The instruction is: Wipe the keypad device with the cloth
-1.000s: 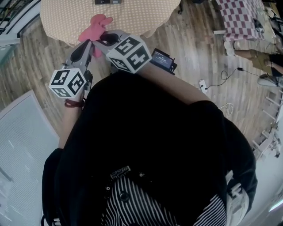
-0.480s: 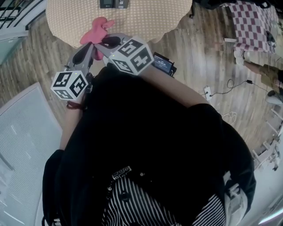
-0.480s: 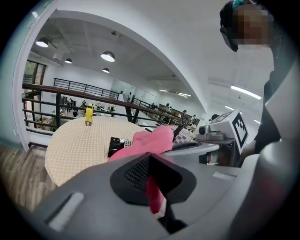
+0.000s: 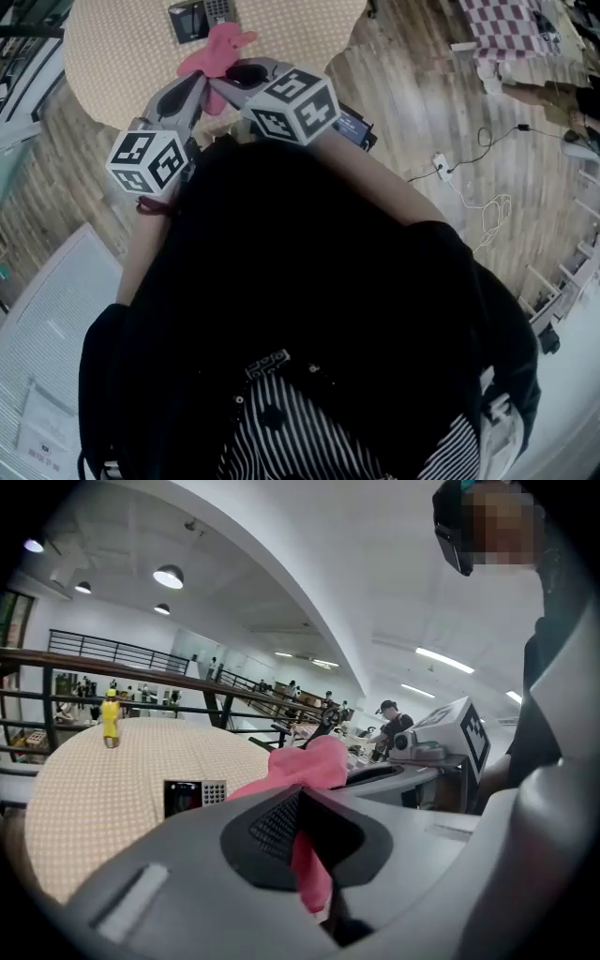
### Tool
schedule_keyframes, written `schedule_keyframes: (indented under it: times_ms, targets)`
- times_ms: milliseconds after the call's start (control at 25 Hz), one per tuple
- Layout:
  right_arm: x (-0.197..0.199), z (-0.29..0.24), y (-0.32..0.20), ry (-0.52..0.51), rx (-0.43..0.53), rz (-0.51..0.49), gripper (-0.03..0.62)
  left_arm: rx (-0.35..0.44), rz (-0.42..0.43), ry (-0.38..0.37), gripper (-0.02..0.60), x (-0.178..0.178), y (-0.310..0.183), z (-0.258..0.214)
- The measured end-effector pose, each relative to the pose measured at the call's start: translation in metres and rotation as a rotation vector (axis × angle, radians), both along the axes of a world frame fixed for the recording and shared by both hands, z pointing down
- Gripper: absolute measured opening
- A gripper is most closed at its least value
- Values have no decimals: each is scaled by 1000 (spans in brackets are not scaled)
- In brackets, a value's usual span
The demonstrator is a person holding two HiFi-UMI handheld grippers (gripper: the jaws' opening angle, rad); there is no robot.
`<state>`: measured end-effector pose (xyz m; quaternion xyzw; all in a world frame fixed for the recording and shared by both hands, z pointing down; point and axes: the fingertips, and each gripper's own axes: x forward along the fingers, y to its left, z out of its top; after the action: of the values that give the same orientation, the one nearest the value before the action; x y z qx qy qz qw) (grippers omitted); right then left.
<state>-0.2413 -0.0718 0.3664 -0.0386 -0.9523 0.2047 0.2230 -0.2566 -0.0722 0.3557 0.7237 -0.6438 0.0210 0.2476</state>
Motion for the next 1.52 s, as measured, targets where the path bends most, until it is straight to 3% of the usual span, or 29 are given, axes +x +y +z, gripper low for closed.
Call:
schedule_keyframes:
  times_ms: [120,560,1000,1320,1520]
  targets:
    - [12,-8,-32,-2,9,78,46,17,79,3,5,12,-33,-7]
    - [-4,10,-93,48,-8,178,46,-19,197,44,5,-4,-97,12]
    - [-44,22,-73,91,0,341,46,-11,355,96,5,-44,-80,24]
    - [-28,32,-84,158,-23,437,46,-31,470,160,5,-27,-93,34]
    - [-32,43,-99,180,-58,448,46,-49,486,171,5,-31,-108,46]
